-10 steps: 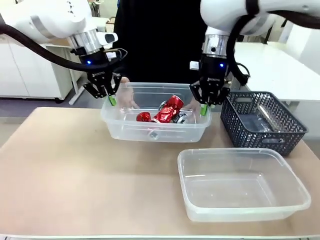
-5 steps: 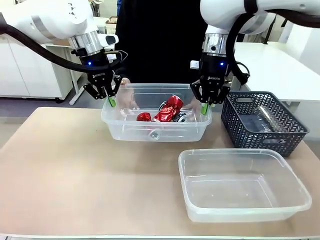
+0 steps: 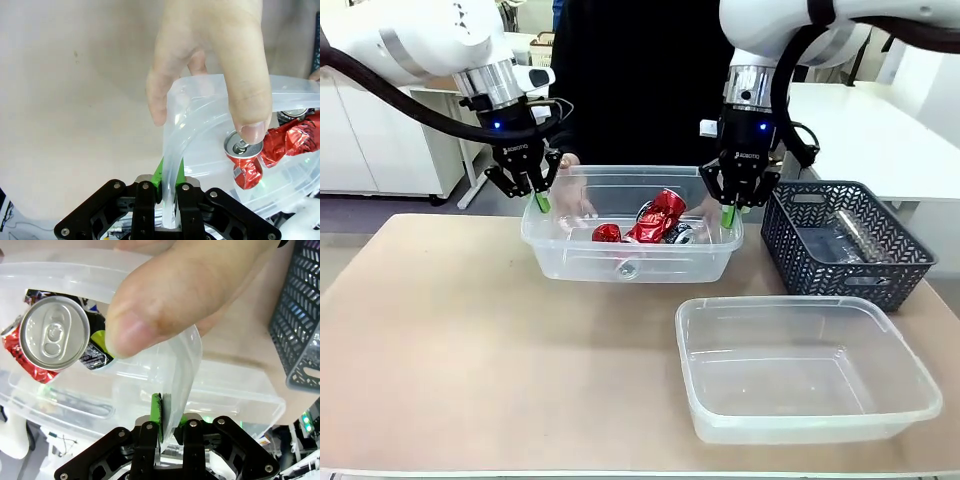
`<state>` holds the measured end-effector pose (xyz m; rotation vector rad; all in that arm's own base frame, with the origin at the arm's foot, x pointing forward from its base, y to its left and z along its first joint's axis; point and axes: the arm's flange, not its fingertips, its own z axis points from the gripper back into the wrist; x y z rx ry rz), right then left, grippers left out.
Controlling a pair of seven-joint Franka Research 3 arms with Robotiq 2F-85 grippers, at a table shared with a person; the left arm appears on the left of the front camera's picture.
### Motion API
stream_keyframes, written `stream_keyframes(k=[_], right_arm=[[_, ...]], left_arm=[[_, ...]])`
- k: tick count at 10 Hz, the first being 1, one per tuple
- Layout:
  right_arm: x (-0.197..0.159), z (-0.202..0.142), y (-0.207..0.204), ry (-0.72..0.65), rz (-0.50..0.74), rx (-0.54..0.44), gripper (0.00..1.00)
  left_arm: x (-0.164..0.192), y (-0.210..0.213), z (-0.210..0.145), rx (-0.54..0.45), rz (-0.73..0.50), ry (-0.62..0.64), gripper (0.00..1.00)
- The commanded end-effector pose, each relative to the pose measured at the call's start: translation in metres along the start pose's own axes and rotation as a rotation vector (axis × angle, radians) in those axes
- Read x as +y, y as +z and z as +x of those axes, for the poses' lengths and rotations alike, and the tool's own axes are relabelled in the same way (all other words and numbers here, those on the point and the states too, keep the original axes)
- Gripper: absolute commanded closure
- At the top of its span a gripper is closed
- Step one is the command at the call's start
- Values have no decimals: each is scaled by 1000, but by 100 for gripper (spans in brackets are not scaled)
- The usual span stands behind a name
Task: Sort the waste into each basket.
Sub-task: Release the Organizing box you were holding.
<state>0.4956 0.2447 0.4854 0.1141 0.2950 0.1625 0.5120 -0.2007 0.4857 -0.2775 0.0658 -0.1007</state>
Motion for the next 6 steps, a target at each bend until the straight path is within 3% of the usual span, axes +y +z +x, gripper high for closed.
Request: stream_keyframes(k=[1,2,3,4,5,6], right_arm=[[-14,-20,8,-27,-21,-100,34],[-20,-31,14,-72,22,-159,36],[-26,-38,18,-106,67,-235,0],[-29,-42,22,-135,101,-304,0],[-32,-47,27,-168,136,-398,0],[-34,-52,33,-181,175,-496,11]], left_arm=[[0,0,0,0,0,0,38],[-4,1,-1,-14,-5,0,38],[-8,4,-4,-40,12,-12,0],[-9,9,-9,-63,22,-10,33],[-9,16,-16,-85,22,-13,0],[-9,23,-22,-120,24,-14,0]])
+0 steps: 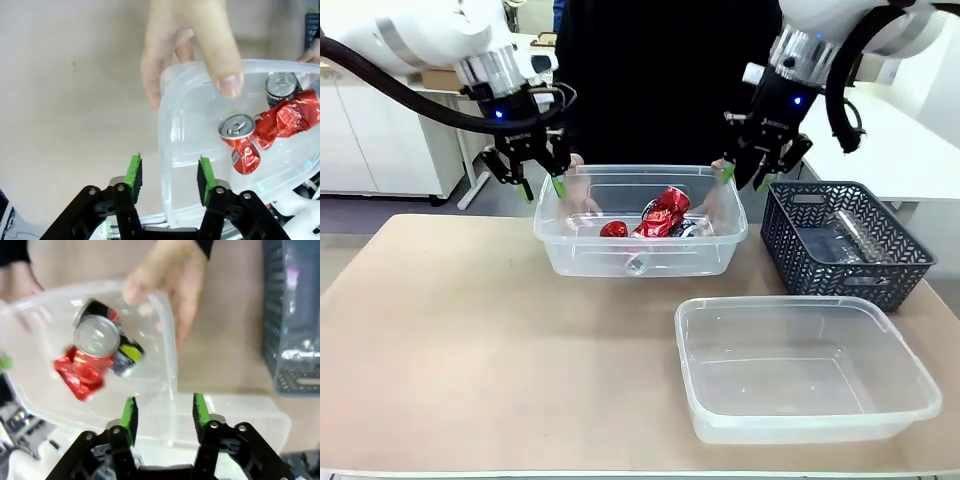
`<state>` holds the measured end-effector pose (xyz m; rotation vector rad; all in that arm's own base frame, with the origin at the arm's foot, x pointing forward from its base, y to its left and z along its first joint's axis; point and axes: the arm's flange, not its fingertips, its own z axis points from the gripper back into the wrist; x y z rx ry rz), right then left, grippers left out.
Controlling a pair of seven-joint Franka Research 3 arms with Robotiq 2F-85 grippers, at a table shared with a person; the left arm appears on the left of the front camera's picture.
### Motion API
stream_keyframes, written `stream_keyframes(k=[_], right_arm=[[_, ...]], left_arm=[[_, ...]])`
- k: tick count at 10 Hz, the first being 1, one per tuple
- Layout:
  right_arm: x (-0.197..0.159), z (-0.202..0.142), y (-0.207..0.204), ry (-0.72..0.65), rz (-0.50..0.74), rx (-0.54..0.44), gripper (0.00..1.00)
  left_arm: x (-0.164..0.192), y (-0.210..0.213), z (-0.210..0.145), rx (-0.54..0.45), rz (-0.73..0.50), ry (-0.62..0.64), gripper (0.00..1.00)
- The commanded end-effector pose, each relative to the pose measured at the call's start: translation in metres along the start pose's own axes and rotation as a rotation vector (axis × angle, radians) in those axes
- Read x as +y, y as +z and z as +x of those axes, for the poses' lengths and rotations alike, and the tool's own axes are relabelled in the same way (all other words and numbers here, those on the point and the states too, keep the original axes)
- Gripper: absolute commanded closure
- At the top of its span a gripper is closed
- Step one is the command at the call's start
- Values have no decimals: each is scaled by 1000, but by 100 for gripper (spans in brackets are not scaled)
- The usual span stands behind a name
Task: Sort the waste into each basket.
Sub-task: Release the Organizing box you were holding, then pick up the Organizing box on the right side of the table and lift it.
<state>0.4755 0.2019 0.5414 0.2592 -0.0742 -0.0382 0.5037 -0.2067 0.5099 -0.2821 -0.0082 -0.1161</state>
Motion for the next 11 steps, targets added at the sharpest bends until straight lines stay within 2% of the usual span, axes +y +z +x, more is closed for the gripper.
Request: stream_keyframes(k=[1,3,5,6,11], right_arm=[[-9,-16,-8,-23,66,-176,2],[-10,-16,-8,4,110,-236,0],[-7,-12,-11,-13,115,-231,0],[-6,-9,1,-25,85,-231,0],[-6,-9,1,-25,85,-231,0]], left_arm=[[4,9,-18,-82,15,2,0],[3,14,-29,-184,-11,-18,0],[5,15,-32,-298,-14,21,0],[-1,26,-19,-177,-4,-7,0],[-1,26,-19,-177,-4,-7,0]])
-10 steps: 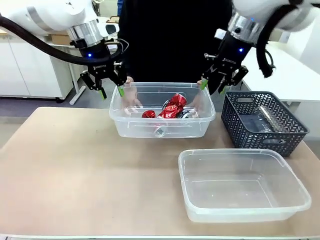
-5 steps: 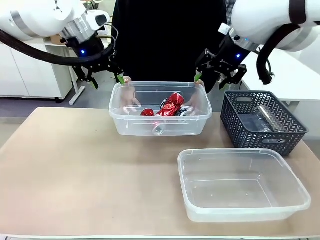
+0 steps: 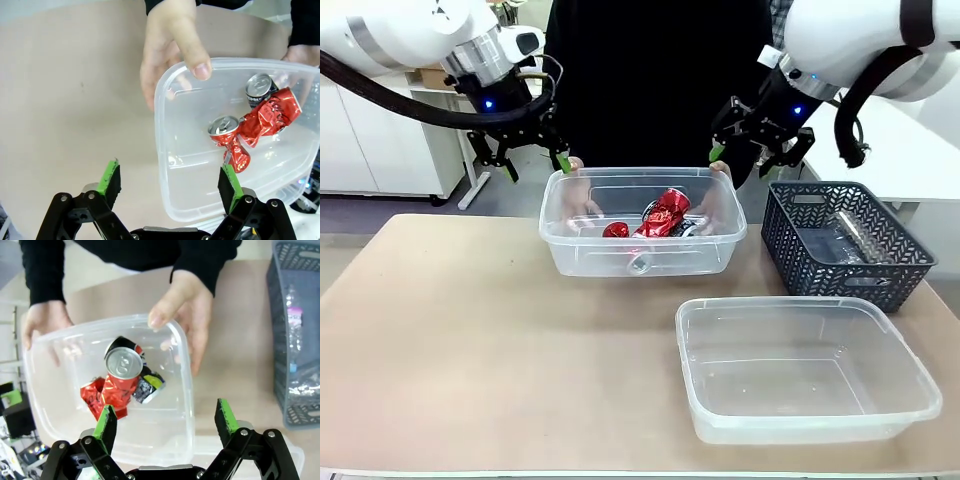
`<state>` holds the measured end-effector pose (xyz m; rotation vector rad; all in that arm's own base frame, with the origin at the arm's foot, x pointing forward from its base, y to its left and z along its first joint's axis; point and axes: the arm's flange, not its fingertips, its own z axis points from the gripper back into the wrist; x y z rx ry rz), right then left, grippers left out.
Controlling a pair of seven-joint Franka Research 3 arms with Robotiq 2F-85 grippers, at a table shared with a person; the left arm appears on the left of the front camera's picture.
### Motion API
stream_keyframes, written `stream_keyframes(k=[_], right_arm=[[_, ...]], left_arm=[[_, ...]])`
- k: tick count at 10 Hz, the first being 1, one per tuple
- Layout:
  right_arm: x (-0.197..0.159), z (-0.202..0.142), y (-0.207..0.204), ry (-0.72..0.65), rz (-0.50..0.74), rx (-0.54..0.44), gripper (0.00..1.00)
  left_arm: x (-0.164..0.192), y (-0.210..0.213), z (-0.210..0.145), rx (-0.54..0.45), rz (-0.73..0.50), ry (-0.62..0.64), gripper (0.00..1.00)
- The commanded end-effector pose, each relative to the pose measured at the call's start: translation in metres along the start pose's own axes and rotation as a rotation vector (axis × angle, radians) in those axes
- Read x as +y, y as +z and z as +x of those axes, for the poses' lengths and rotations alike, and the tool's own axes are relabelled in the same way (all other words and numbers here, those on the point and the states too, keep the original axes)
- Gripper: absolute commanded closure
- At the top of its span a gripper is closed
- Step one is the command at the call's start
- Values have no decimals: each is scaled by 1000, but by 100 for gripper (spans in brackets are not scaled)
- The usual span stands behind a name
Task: Sort the waste into each basket.
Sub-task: Pick up the Organizing box on the right side of the table and lift it.
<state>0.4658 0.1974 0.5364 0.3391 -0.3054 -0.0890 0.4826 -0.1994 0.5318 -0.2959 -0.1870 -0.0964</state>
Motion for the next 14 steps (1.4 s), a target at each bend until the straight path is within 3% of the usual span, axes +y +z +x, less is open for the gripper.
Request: stream_keyframes(k=[1,2,3,4,5,6,7,8,9,10,11,12,13,14], right_arm=[[0,1,3,-2,0,3,0],[0,0,0,0,0,0,1],[-29,-1,42,-69,246,118,0],[-55,-13,85,-71,486,210,0],[-102,-42,151,-142,792,275,0],[-145,-62,191,-352,954,182,0],[-178,-75,204,-481,1014,79,0],[-196,-82,197,-577,950,29,0],[-190,-82,179,-590,811,9,0],[-181,-87,229,-285,857,108,0],[-213,-94,223,-429,867,74,0],[-190,-99,223,-264,655,151,0],[-184,-114,219,-166,295,252,0],[-191,-128,205,-110,49,326,0]], left_arm=[[0,3,3,3,0,-1,0],[0,0,0,0,0,0,2],[-1,20,-1,111,-143,-159,0],[5,46,-9,133,-204,-207,0],[30,87,-37,114,-412,-247,0],[62,112,-63,64,-593,-261,0],[91,120,-81,-7,-736,-194,0],[108,115,-92,-73,-788,-77,0],[103,102,-93,-35,-716,19,0],[83,143,-79,-63,-722,-205,0],[83,143,-79,-63,-722,-205,0],[117,130,-97,-67,-750,-102,0],[32,110,-77,-72,-703,111,0],[-43,78,-80,168,-673,76,0]])
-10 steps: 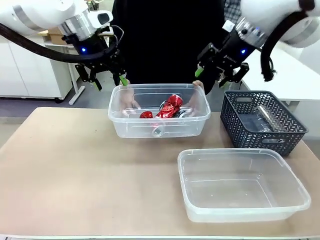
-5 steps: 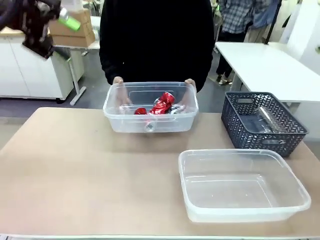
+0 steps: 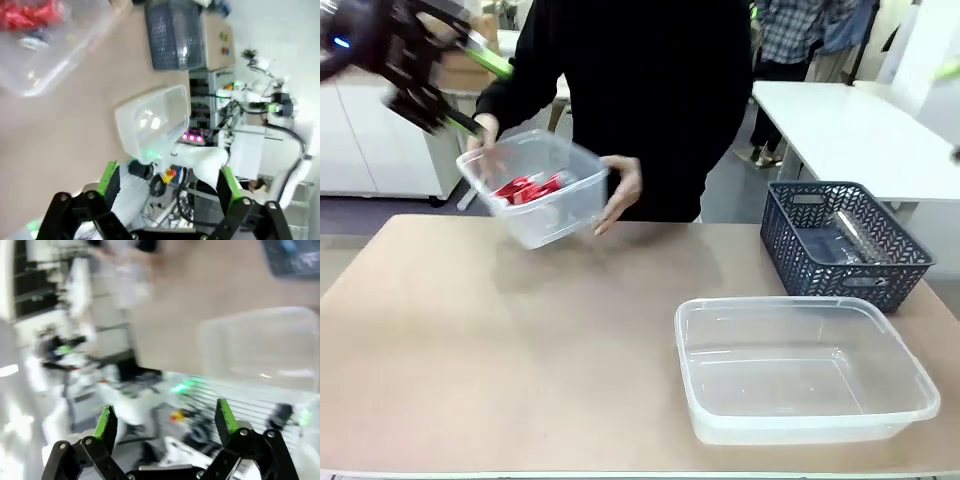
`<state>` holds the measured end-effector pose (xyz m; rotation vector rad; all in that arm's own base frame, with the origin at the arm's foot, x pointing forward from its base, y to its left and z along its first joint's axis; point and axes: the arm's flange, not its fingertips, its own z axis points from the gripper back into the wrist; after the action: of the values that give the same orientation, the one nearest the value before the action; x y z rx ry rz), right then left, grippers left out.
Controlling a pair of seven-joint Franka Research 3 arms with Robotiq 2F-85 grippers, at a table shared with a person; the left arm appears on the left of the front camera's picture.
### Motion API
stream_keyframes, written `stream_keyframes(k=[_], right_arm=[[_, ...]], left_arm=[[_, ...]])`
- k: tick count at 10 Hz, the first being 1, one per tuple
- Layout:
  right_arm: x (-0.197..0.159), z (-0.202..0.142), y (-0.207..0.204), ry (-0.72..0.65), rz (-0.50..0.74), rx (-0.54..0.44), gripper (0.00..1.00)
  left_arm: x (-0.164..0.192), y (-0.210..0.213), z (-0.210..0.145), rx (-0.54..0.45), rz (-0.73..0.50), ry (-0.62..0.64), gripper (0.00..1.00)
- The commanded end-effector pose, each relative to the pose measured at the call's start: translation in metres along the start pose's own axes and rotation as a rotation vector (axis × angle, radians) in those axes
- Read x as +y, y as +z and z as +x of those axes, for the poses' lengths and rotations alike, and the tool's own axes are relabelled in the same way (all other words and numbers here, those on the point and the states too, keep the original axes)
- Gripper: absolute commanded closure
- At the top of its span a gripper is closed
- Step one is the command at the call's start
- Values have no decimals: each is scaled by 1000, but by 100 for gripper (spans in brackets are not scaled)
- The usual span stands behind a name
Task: Sort the waste into each basket.
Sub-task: Pick up the Organizing box on the right side of the table and lift it.
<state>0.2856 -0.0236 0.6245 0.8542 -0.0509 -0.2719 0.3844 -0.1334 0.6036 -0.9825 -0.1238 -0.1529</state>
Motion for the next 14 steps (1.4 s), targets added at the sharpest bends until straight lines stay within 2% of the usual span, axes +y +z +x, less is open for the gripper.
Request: stream_keyframes(k=[1,2,3,4,5,6,7,8,9,10,11,12,13,14], right_arm=[[-30,-15,-17,115,-573,224,0],[-48,-17,-51,77,-619,334,0],[-71,-20,-89,43,-641,452,0],[-104,-19,-118,-45,-663,517,0],[-119,-15,-128,-118,-672,336,0],[-82,-29,-96,-67,-553,391,0],[-82,-29,-96,-67,-553,391,0],[-116,-28,-128,-101,-624,434,0],[-116,-19,-160,-64,-719,505,0],[-135,-12,-183,-100,-728,564,0],[-149,-10,-195,-122,-724,544,0],[-159,-12,-207,-161,-726,520,0],[-166,-13,-214,-168,-734,500,0],[-172,-10,-217,-213,-755,459,0]], left_arm=[[-66,-140,-1,311,92,113,0],[-83,-197,-20,461,186,84,0],[-87,-236,-40,581,250,62,0],[-78,-262,-66,709,308,82,0],[-66,-256,-64,845,271,65,0],[-88,-272,-93,595,210,112,0],[-88,-272,-93,595,210,112,0],[-75,-297,-95,745,240,116,0],[-66,-317,-104,571,372,91,0],[-51,-340,-111,514,528,108,0],[-42,-356,-113,369,661,70,0],[-34,-367,-114,278,762,17,0],[-31,-372,-116,132,822,-41,0],[-30,-375,-119,40,807,-83,0]])
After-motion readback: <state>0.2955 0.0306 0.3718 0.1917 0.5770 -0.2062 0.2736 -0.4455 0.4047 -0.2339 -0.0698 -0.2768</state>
